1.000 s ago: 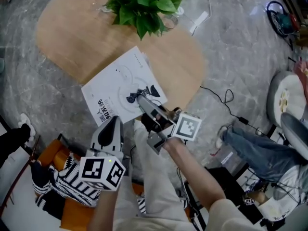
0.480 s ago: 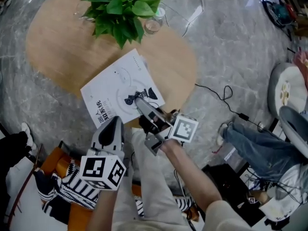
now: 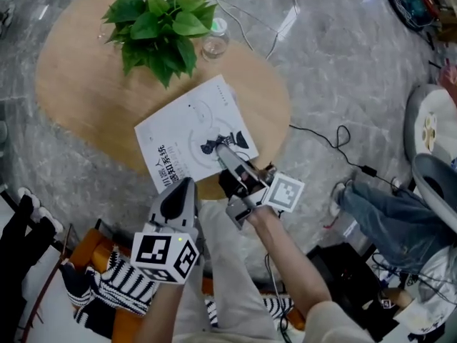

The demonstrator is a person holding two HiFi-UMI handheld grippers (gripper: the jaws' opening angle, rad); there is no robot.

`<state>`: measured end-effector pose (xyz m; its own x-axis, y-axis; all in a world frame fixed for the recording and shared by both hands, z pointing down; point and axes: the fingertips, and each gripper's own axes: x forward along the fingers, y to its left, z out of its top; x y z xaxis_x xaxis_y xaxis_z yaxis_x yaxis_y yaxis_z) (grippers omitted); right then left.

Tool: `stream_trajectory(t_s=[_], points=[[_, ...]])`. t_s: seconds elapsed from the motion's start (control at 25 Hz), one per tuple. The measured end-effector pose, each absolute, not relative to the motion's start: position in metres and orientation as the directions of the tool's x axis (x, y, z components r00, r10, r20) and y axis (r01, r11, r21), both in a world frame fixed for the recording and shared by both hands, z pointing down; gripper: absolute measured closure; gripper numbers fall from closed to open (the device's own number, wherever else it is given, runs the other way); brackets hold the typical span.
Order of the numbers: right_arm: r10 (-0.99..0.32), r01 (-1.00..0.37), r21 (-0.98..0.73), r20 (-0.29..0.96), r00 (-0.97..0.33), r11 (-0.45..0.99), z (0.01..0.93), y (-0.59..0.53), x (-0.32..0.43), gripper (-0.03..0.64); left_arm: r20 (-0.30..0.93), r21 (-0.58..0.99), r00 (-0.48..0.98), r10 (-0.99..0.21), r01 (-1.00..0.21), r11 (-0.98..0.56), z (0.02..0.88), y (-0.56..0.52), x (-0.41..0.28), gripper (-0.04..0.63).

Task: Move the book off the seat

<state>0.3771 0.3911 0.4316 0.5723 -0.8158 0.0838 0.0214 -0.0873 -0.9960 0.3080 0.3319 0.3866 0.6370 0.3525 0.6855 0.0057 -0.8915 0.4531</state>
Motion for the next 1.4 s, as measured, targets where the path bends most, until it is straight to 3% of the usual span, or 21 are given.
stream_trajectory(t_s=[0.8,1.4], points=[[-0.766,0.085,-0.988,0.155,0.623,-0.131,0.481,0.441,0.396,0.571,0.713,0.458,0.561,0.421,0.082,-0.885,0.424,0.380,0.329,0.586],[-0.701,0.177,-0.957,0.289,0.652,-0.230,0.522,0.466,0.403,0.571,0.721,0.462,0.536,0.439,0.100,-0.881,0.439,0.395,0.338,0.586]])
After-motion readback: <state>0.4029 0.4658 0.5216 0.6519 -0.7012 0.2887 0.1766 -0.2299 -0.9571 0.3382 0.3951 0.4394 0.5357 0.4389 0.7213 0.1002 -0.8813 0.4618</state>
